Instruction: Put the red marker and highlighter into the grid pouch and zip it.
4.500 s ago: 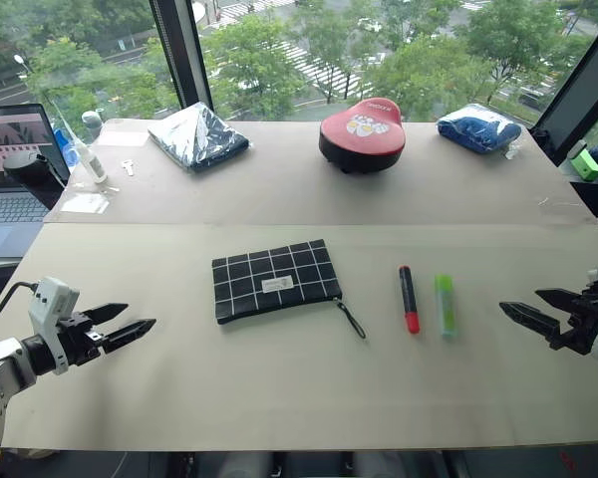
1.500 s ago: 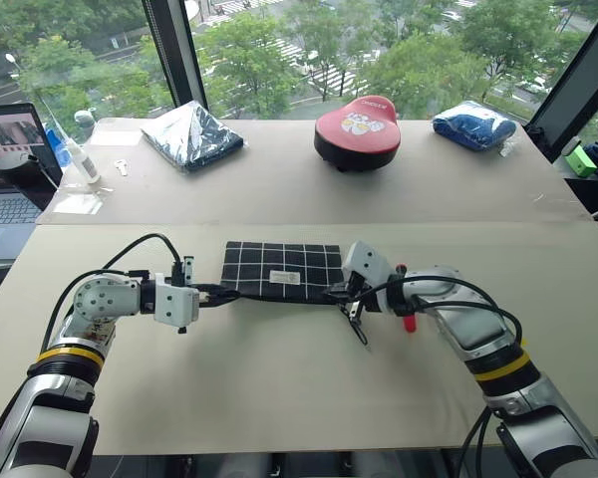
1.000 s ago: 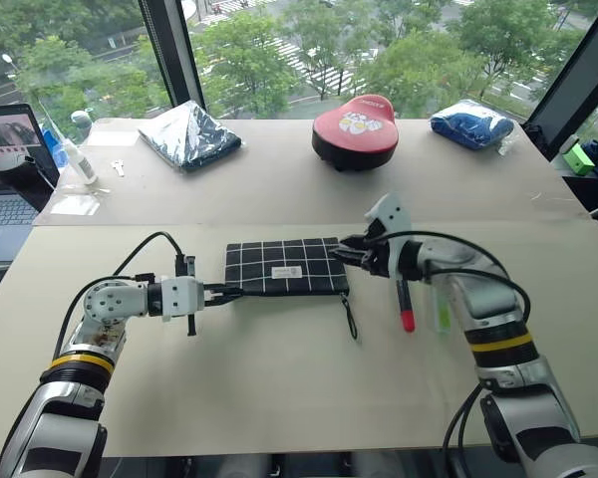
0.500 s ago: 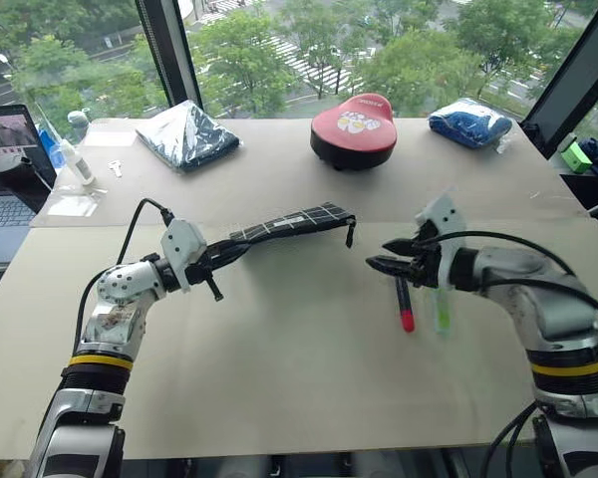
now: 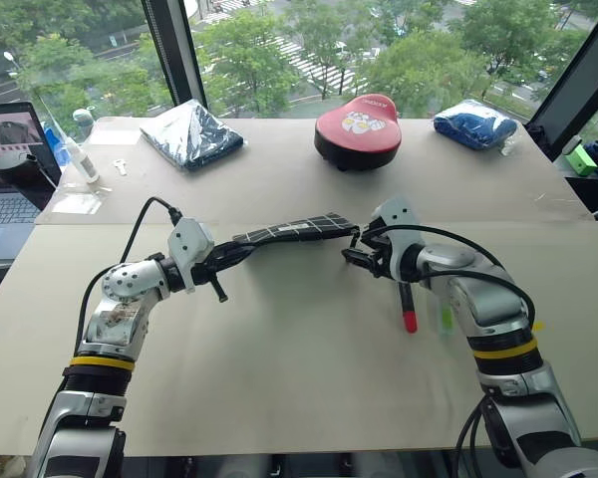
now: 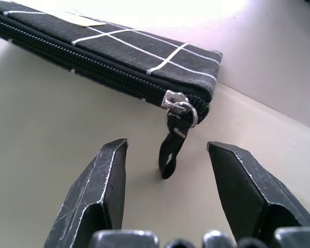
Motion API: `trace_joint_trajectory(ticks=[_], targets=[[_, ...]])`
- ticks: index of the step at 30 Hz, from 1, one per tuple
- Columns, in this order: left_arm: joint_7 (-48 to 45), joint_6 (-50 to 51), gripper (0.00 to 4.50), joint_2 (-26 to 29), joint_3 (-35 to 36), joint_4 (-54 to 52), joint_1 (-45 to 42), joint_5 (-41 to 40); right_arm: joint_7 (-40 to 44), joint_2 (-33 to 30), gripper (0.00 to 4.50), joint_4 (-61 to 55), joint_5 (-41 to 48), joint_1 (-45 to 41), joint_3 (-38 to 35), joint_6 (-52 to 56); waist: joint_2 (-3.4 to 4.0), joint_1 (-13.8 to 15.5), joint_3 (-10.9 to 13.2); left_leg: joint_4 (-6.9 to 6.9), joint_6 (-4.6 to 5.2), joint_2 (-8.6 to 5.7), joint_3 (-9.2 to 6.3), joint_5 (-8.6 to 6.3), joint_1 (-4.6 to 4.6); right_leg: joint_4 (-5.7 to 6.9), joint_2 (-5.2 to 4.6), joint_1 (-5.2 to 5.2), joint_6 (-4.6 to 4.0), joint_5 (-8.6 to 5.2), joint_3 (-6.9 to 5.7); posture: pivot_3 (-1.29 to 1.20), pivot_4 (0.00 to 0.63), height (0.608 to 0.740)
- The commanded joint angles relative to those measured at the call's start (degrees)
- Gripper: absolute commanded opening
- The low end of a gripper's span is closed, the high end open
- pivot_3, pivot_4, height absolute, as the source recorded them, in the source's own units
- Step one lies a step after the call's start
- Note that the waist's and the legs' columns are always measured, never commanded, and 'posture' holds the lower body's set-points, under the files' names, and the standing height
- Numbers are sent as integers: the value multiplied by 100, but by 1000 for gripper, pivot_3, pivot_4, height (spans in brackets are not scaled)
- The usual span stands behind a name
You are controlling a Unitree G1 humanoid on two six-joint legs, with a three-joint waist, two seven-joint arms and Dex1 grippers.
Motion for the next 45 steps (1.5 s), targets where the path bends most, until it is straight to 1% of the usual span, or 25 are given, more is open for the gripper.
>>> trace_joint_trajectory(ticks=[1, 7, 8, 9, 12, 13, 15, 16, 20, 24, 30, 34, 41, 45], targets=[[17, -20, 0, -32, 117, -204, 23, -16, 25, 86, 2766, 144, -76, -261, 7, -266, 0, -20, 0, 0, 0, 0, 0, 0, 0, 0, 0, 0, 0, 0, 0, 0, 150, 740], [36, 1, 0, -68, 142, -248, 60, -25, 54, 236, 2766, 436, -148, -396, 55, -454, 0, -33, 0, -2, 0, 1, 0, 0, 0, 1, 1, 1, 0, 0, 0, 0, 150, 740], [43, 2, 0, -70, 147, -252, 64, -23, 109, 240, 2267, 420, -127, -403, 47, -503, 0, -34, 0, -2, 0, 0, 0, 0, 0, 1, 1, 1, 0, 0, 0, 0, 150, 740], [47, 5, 0, -72, 150, -257, 68, -23, 158, 239, 2119, 397, -110, -406, 45, -533, 0, -34, 0, -2, 0, 1, 0, 0, 0, 2, 1, 1, 0, 0, 0, 0, 150, 740], [66, 4, 0, -74, 151, -286, 93, -14, 314, 254, 1121, 305, -11, -430, 32, -517, 0, -40, 0, -2, 0, 1, 0, 0, 0, 2, 1, 0, 0, 0, 0, 0, 150, 740], [74, 3, 0, -76, 150, -295, 100, -10, 363, 259, 724, 266, 8, -436, 46, -517, 0, -43, 0, -2, 0, 1, 0, 0, 0, 2, 1, 0, 0, 0, 0, 0, 150, 740], [89, -2, 0, -86, 143, -290, 94, -2, 427, 287, 98, 261, 11, -478, 86, -527, 0, -47, 0, -2, 0, 1, 0, 0, 0, 2, 1, 0, 0, 0, 0, 0, 150, 740], [97, -7, 0, -95, 137, -283, 91, 2, 438, 322, 41, 299, -11, -524, 125, -558, 0, -47, 0, -2, 0, 1, 0, 0, 0, 2, 1, -1, 0, 0, 0, 0, 150, 740], [107, -31, 0, -119, 111, -270, 109, 10, 351, 516, 41, 701, -251, -832, 339, -659, 0, -79, 0, -2, 0, 1, 0, 0, 0, 2, 2, -2, 0, 0, 0, 0, 150, 740], [66, -37, 0, -151, 72, -243, 82, 18, 471, 681, 41, 968, -630, -1147, 914, -901, 0, -92, 0, -4, -3, 1, 0, 2, 1, 6, 2, -4, 0, 0, 0, 0, 150, 740], [-19, -109, 0, -225, 35, -87, -22, 21, 742, 849, 41, 1306, -1004, -1516, 1408, -1172, 1, -103, 0, -5, -4, -2, 0, 2, -1, 10, 2, -4, 0, 0, -1, 0, 150, 740], [-122, -217, 0, -262, 23, 79, -53, 50, 884, 871, 41, 1523, -1046, -1729, 1320, -1270, 2, -106, 1, -5, -6, -1, 0, 3, -2, 9, 2, -6, 0, 0, -1, 0, 150, 740], [-294, -390, 0, -278, 59, 338, -71, 93, 789, 374, 41, 2176, -1247, -1824, 914, -1645, 2, -98, 1, -5, -6, -6, -3, 3, -4, 7, 1, -4, 0, 0, -4, 0, 150, 740], [-376, -463, 0, -282, 59, 422, -52, 114, 749, 322, 41, 2310, -1125, -1834, 604, -1575, 2, -115, 1, -10, -9, -3, -3, 5, -4, 8, 1, -8, 0, 0, -3, 0, 150, 740]])
